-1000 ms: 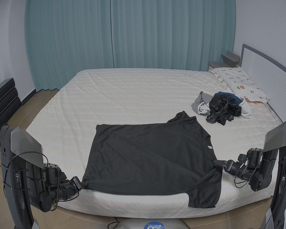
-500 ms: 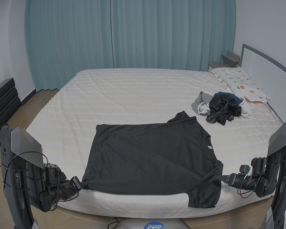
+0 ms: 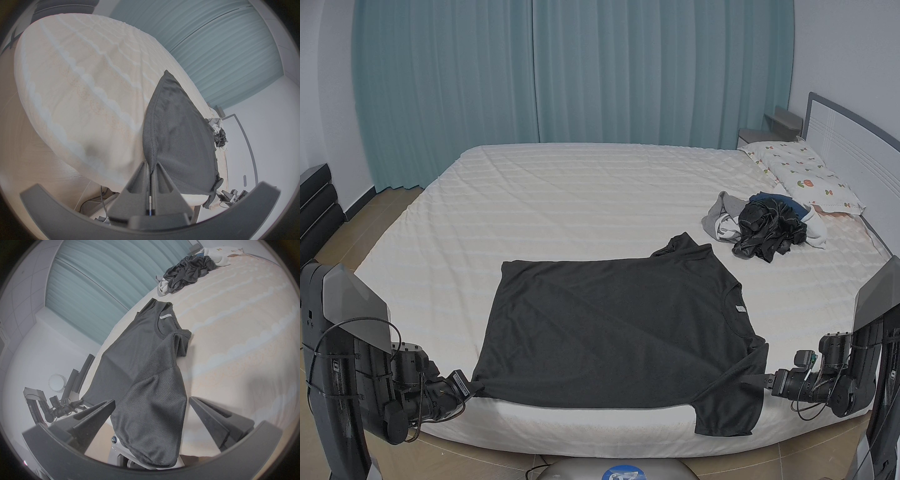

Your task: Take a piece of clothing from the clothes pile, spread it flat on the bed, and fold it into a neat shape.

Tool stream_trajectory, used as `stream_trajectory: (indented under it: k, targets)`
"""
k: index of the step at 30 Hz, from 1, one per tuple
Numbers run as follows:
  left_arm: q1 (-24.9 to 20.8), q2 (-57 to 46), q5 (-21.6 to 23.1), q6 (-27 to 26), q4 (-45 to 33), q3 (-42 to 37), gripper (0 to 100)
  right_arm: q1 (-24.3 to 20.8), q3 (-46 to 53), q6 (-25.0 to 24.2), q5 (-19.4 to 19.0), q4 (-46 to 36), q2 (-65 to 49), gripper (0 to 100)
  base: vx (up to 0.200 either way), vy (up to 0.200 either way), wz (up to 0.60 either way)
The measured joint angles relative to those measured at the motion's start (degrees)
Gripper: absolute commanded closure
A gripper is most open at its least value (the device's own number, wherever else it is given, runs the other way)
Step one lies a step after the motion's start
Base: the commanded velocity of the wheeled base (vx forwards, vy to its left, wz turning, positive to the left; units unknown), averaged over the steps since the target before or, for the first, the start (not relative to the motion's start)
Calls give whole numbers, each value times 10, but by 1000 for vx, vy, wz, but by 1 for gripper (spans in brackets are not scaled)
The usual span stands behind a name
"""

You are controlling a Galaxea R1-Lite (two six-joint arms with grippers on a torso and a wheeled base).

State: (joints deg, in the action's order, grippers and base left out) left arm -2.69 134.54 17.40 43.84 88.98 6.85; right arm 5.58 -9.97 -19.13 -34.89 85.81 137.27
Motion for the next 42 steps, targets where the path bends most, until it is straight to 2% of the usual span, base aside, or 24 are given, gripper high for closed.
stream_trajectory:
  k: [13, 18, 25, 35, 39, 42]
  targets:
    - [0, 0, 0, -2, 0, 0, 100, 24, 29, 3, 0, 31, 1, 100, 0, 0, 0]
    - [0, -2, -1, -5, 0, -4, 100, 38, 49, 25, -3, 32, -10, 100, 0, 0, 0]
    - [0, -12, -35, -10, 0, -5, 100, 55, 76, 41, -12, 32, -38, 100, 0, 0, 0]
    - [-3, -32, -47, -63, 0, -26, 100, 68, 89, 96, -12, 29, -59, 100, 0, 0, 0]
    - [-5, -34, -57, -78, 0, -33, 100, 76, 90, 126, -12, -1, -63, 100, 0, 0, 0]
    - [-8, -34, -65, -88, 0, -37, 100, 83, 90, 173, -12, -49, -72, 100, 0, 0, 0]
